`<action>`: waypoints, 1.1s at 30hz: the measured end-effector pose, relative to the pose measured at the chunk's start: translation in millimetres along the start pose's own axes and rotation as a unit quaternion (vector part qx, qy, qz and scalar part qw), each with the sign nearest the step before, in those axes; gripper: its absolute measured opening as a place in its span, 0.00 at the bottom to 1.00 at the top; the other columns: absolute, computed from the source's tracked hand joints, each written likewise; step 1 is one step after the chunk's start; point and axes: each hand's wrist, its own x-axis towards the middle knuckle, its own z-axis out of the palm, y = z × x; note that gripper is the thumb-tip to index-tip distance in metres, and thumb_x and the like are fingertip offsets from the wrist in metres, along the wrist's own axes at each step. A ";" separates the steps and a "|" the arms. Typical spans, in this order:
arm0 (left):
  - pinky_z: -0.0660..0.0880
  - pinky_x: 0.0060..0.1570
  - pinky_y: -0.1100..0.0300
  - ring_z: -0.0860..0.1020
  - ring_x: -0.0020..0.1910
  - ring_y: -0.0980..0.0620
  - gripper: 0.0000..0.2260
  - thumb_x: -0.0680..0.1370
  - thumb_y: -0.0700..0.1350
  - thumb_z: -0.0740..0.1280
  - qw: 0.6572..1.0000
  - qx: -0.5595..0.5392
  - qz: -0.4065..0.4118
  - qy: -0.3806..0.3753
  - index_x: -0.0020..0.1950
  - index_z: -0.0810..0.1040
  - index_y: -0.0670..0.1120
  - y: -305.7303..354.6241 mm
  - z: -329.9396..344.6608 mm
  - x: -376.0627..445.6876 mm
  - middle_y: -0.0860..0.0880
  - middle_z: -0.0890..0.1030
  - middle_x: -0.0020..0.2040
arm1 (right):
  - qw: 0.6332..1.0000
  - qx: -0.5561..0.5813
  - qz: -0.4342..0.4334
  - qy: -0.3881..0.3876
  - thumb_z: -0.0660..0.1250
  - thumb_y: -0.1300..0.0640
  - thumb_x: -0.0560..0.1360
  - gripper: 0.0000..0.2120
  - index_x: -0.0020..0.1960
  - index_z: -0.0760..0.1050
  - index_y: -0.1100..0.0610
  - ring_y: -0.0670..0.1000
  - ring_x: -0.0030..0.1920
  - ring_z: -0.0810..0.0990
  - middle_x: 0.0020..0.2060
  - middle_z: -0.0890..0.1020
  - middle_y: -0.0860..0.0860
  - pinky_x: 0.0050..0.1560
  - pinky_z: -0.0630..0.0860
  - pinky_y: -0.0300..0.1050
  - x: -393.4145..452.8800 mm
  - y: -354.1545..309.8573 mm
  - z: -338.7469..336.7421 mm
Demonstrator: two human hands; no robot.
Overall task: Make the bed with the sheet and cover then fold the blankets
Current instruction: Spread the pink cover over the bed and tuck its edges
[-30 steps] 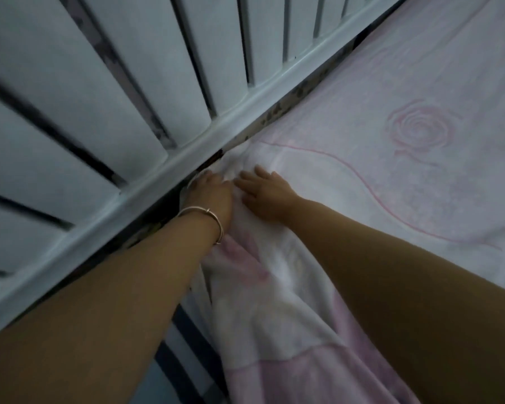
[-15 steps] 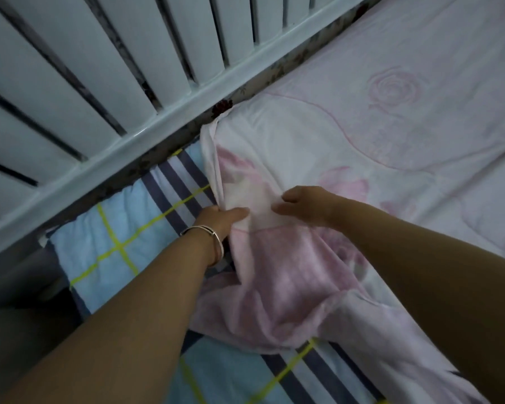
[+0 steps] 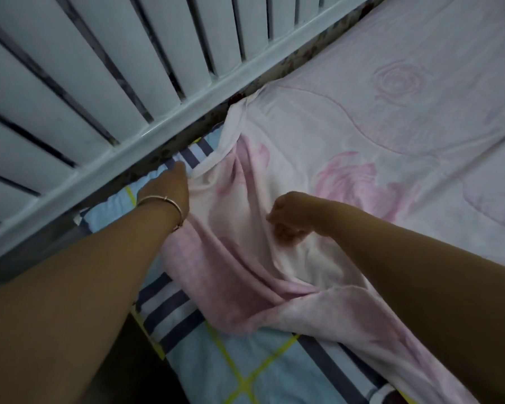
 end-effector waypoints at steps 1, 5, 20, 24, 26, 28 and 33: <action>0.68 0.64 0.47 0.69 0.66 0.37 0.24 0.76 0.36 0.60 0.999 -0.030 0.009 0.013 0.71 0.60 0.41 1.8 1.2 -2.5 0.36 0.67 0.68 | 0.999 -0.054 0.006 -0.003 0.61 0.56 0.79 0.10 0.45 0.73 0.63 0.54 0.31 0.76 0.34 0.77 0.57 0.36 0.77 0.46 0.2 -1.7 3.3; 0.69 0.63 0.44 0.68 0.65 0.38 0.33 0.74 0.46 0.67 0.992 -0.076 0.097 -0.020 0.75 0.55 0.50 18.9 8.2 -22.6 0.39 0.64 0.68 | 0.964 -0.210 0.093 -0.131 0.67 0.42 0.73 0.20 0.41 0.76 0.60 0.53 0.34 0.78 0.34 0.79 0.55 0.38 0.78 0.44 -8.5 -0.4 15.7; 0.71 0.51 0.55 0.75 0.55 0.41 0.17 0.75 0.34 0.59 0.991 -0.025 0.108 -0.073 0.61 0.71 0.48 -11.1 23.7 -48.5 0.41 0.72 0.60 | 0.946 -0.255 0.097 -0.175 0.64 0.58 0.77 0.15 0.60 0.73 0.67 0.57 0.41 0.77 0.41 0.77 0.60 0.49 0.78 0.54 -12.5 0.5 53.8; 0.71 0.58 0.50 0.71 0.61 0.39 0.19 0.79 0.38 0.56 0.976 0.169 0.115 -0.082 0.71 0.64 0.49 -35.4 7.6 -43.1 0.41 0.61 0.69 | 0.945 -0.211 0.128 -0.217 0.65 0.59 0.76 0.11 0.55 0.75 0.64 0.58 0.38 0.79 0.43 0.79 0.58 0.43 0.80 0.55 -7.6 -15.1 55.9; 0.71 0.60 0.49 0.69 0.64 0.39 0.21 0.80 0.39 0.55 0.967 0.219 0.099 -0.085 0.73 0.60 0.48 -53.5 6.5 -40.8 0.42 0.58 0.72 | 0.924 -0.211 0.156 -0.278 0.63 0.59 0.77 0.16 0.61 0.73 0.68 0.61 0.37 0.81 0.48 0.79 0.64 0.37 0.82 0.54 -6.1 -18.1 69.0; 0.72 0.59 0.48 0.69 0.64 0.39 0.25 0.79 0.38 0.58 0.968 0.219 0.078 -0.093 0.75 0.56 0.47 -65.7 9.9 -39.2 0.43 0.57 0.73 | 0.921 -0.207 0.149 -0.296 0.61 0.61 0.77 0.18 0.65 0.71 0.69 0.59 0.36 0.81 0.48 0.78 0.65 0.32 0.83 0.50 -3.6 -21.1 86.1; 0.73 0.54 0.49 0.75 0.57 0.39 0.26 0.80 0.42 0.54 0.986 0.101 0.080 -0.104 0.77 0.47 0.50 -71.8 20.3 -39.8 0.42 0.60 0.73 | 0.993 -0.070 0.016 -0.089 0.55 0.64 0.80 0.11 0.55 0.74 0.68 0.49 0.22 0.78 0.33 0.76 0.57 0.25 0.75 0.36 20.3 -53.6 88.7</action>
